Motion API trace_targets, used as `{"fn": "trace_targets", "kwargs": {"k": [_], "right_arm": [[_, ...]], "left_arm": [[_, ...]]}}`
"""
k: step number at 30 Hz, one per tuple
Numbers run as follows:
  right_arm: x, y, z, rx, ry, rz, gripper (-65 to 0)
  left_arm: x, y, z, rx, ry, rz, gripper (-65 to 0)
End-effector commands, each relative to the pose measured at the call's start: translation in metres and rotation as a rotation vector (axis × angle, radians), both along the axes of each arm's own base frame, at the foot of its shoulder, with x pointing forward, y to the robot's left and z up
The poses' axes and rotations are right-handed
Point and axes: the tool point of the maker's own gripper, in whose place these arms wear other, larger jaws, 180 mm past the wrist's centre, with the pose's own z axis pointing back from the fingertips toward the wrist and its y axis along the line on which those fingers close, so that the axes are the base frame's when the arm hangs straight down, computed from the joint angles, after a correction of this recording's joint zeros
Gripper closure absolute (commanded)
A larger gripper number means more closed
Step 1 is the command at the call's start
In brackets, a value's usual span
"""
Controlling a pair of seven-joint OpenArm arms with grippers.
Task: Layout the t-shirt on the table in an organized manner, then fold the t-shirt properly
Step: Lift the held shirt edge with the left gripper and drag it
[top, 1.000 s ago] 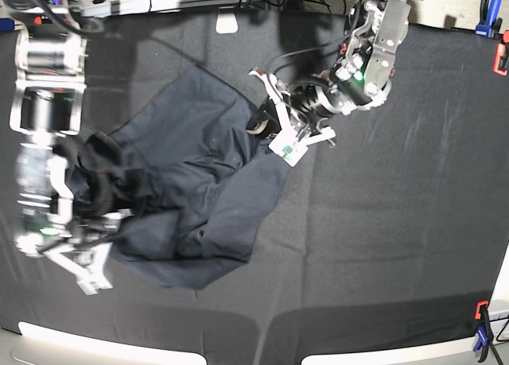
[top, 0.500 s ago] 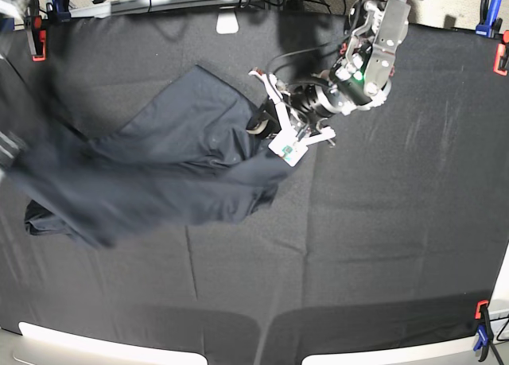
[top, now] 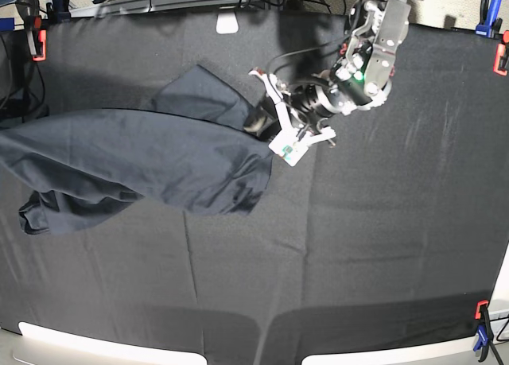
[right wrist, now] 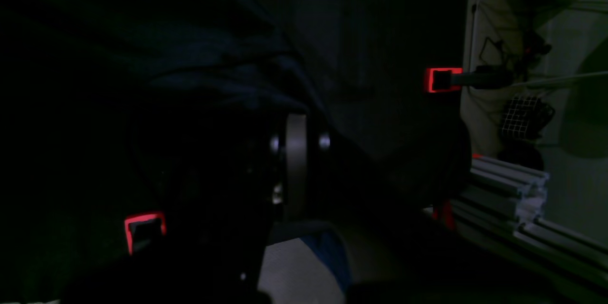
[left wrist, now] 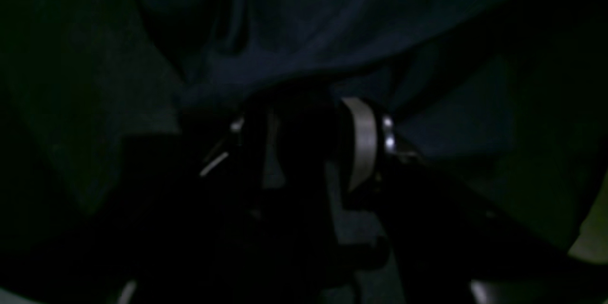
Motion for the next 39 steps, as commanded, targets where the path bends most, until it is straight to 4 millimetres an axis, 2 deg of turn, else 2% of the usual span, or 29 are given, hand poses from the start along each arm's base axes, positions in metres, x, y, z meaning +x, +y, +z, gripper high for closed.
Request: {"fn": "trace_targets", "kwargs": {"k": [1,7,10,13,17,22,24,27,31,33,39], "right_arm": [[0.008,-0.008,0.022,-0.051,-0.036,0.015,0.0],[0.015,0.001,0.021,0.003,-0.074,0.039,0.0],[0.021,0.009,0.021,0.043,-0.103,0.057,0.0],[0.023,0.010,0.023,0.052,-0.116,0.062,0.0],[0.024,0.010,0.023,0.051,-0.119,0.064,0.0],[0.024,0.010,0.023,0.051,-0.119,0.063,0.0],[0.024,0.010,0.023,0.052,-0.119,0.063,0.0],[0.024,0.010,0.023,0.052,-0.119,0.062,0.0],[0.024,0.010,0.023,0.052,-0.119,0.062,0.0],[0.024,0.010,0.023,0.052,-0.118,0.062,0.0],[0.024,0.010,0.023,0.052,-0.119,0.062,0.0]], "left_arm": [[0.006,-0.003,0.013,-0.018,-0.035,-0.008,-23.7],[0.015,0.033,-0.006,0.336,-0.136,-0.039,-23.7],[0.020,0.041,0.001,0.371,-0.194,-0.050,-23.7],[0.013,0.045,0.006,0.423,-0.248,-0.119,-23.7],[-0.010,0.039,0.009,0.534,-0.350,-0.289,-23.7],[-0.033,0.015,0.012,0.576,-0.529,-0.434,-23.7],[-0.030,0.012,0.016,0.620,-0.593,-0.421,-23.7],[-0.016,0.014,0.027,0.664,-0.674,-0.357,-23.5],[-0.002,0.015,0.035,0.674,-0.711,-0.343,-22.4],[0.000,0.015,0.036,0.675,-0.716,-0.341,-20.2],[-0.001,0.015,0.033,0.671,-0.704,-0.345,-20.0]]}}
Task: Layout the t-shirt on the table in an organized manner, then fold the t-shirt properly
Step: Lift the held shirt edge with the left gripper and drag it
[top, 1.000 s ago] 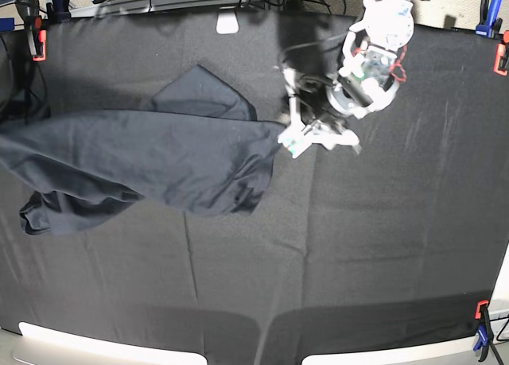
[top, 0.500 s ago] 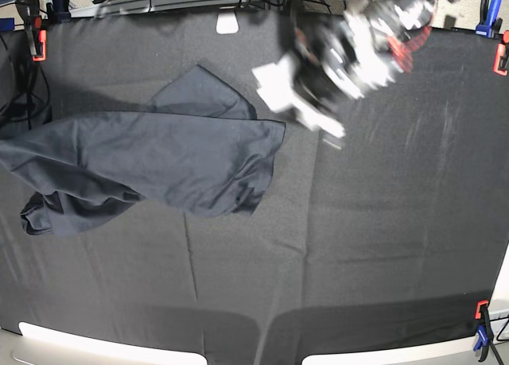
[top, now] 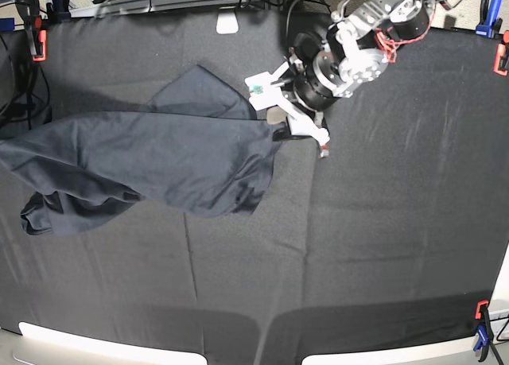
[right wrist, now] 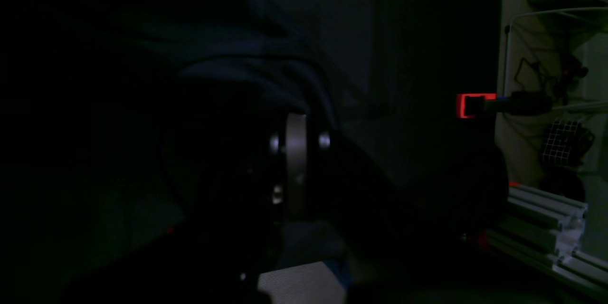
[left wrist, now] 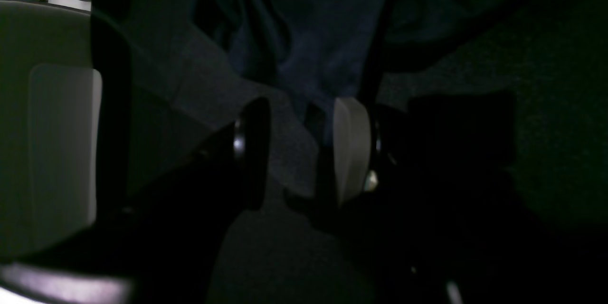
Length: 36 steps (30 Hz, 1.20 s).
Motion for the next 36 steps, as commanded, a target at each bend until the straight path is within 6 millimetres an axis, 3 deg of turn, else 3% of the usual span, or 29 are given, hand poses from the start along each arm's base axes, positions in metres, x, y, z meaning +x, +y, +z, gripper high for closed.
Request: {"fn": "trace_targets", "kwargs": {"k": [1,6,9,15,20,25,36], "right_arm": [[0.010,-0.006,0.022,-0.041,-0.048,0.017,0.0],[0.010,-0.006,0.022,-0.041,-0.049,0.017,0.0],[0.010,-0.006,0.022,-0.041,-0.050,0.018,0.0],[0.010,-0.006,0.022,-0.041,-0.050,0.018,0.0],[0.010,-0.006,0.022,-0.041,-0.048,0.017,0.0],[0.010,-0.006,0.022,-0.041,-0.049,0.017,0.0],[0.018,0.007,0.023,0.028,-0.097,0.049,0.0]], "left_arm": [[0.004,-0.003,0.007,-0.031,-0.017,-0.003,-20.0],[-0.003,0.003,-0.025,0.007,0.054,-0.023,-20.0],[-0.004,0.004,-0.033,0.019,0.062,-0.026,-20.0],[0.009,-0.006,-0.022,-0.007,0.035,-0.021,-19.9],[0.014,-0.006,-0.020,-0.001,0.028,-0.013,-14.3],[0.013,-0.003,-0.023,-0.007,0.058,0.012,0.0],[0.016,0.005,-0.026,-0.039,0.104,0.112,0.0]]}}
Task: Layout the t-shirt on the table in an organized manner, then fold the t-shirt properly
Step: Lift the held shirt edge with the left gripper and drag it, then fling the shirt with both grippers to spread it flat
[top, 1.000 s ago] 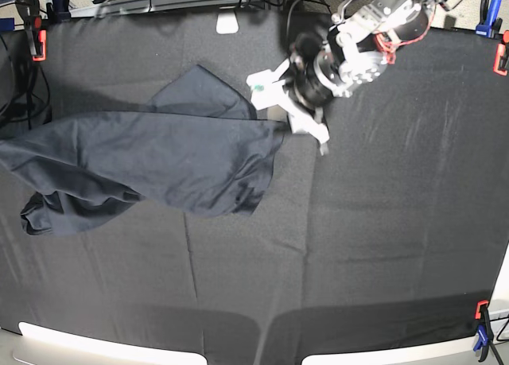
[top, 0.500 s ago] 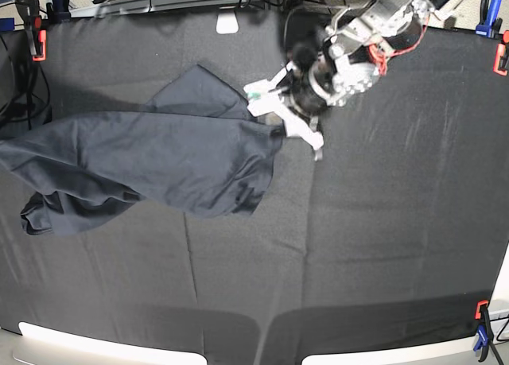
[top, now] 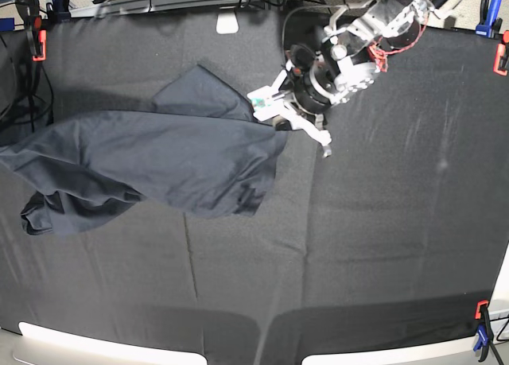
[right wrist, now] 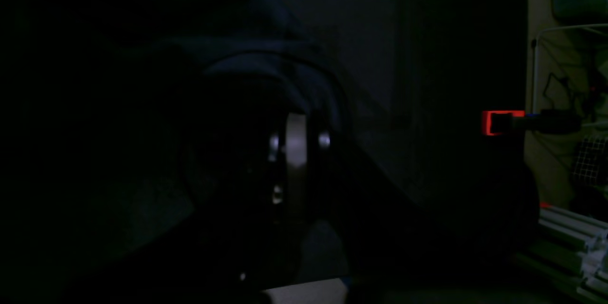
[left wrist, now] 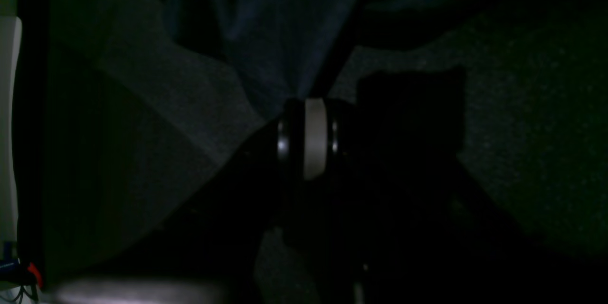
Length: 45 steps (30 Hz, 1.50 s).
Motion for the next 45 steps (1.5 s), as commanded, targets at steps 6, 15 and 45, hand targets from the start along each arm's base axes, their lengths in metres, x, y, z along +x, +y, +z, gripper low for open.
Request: {"fn": "trace_targets", "kwargs": {"k": [6,15,45], "right_arm": [[0.010,-0.006,0.022,-0.038,-0.052,0.017,0.0],[0.010,-0.006,0.022,-0.038,-0.051,0.017,0.0],[0.028,0.027,0.039,0.047,-0.151,0.126,0.0]], "left_arm": [[0.008,-0.013,0.019,-0.075,-0.068,-0.039,-31.9],[0.011,-0.015,0.016,-0.020,-0.170,-0.132,-33.5],[0.029,0.042,0.053,-0.025,-0.293,0.107,0.0]]}}
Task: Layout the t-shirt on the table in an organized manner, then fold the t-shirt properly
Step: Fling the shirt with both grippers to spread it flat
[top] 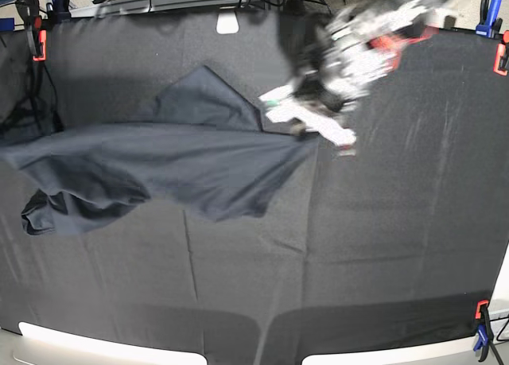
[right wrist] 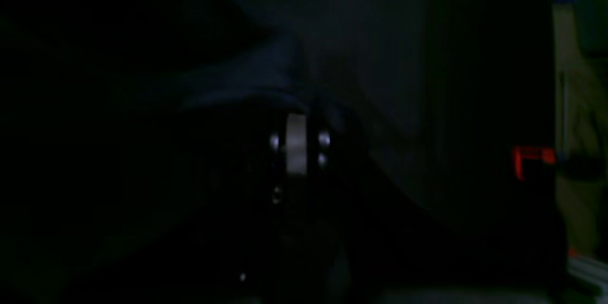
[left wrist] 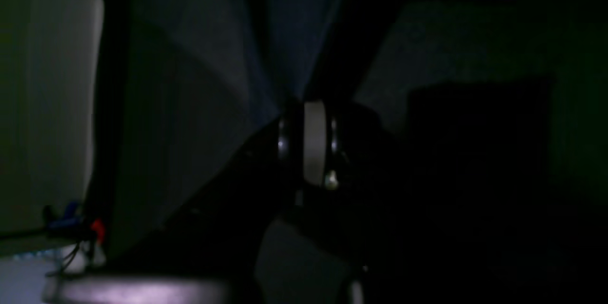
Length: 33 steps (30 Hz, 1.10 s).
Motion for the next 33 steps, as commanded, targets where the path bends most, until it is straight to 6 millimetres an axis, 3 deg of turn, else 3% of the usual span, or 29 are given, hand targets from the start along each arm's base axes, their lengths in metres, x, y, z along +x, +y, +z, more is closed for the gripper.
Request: {"fn": "trace_targets", "kwargs": {"k": [1,8,11,14,18,24,27,29,31,33], "right_arm": [[0.013,0.005,0.027,-0.014,-0.078,0.048,0.0],[0.034,0.058,0.046,0.131,-0.192,0.207,0.0],[0.047,0.072,0.039,0.112,-0.175,0.251,0.0],[0.066,0.098,0.027,0.082,-0.160,0.330,0.0],[0.097,0.143,0.010,0.055,-0.155,0.413,0.0],[0.161,0.199,0.012,0.069,-0.253,0.453,0.0],[0.201,0.219,0.026,0.081,-0.298,0.455,0.0],[0.230,0.228,0.044,0.077,-0.330,0.449,0.0],[0.260,0.232,0.076,0.057,-0.380,0.426,0.0],[0.284,0.232,0.121,0.038,-0.448,0.398,0.0]], "left_arm": [[0.016,0.009,0.031,-0.035,-0.090,0.041,0.0],[0.064,0.084,0.107,-0.213,-0.218,0.257,0.0],[0.081,0.111,0.132,-0.312,-0.259,0.326,0.0],[0.093,0.121,0.151,-0.341,-0.297,0.351,0.0],[0.104,0.124,0.160,-0.335,-0.321,0.352,0.0],[0.139,0.156,0.133,-0.304,-0.272,0.436,0.0],[0.163,0.177,0.125,-0.297,-0.250,0.497,0.0],[0.182,0.193,0.131,-0.283,-0.261,0.534,0.0],[0.200,0.209,0.147,-0.276,-0.290,0.573,0.0],[0.214,0.225,0.174,-0.284,-0.335,0.615,0.0]]}}
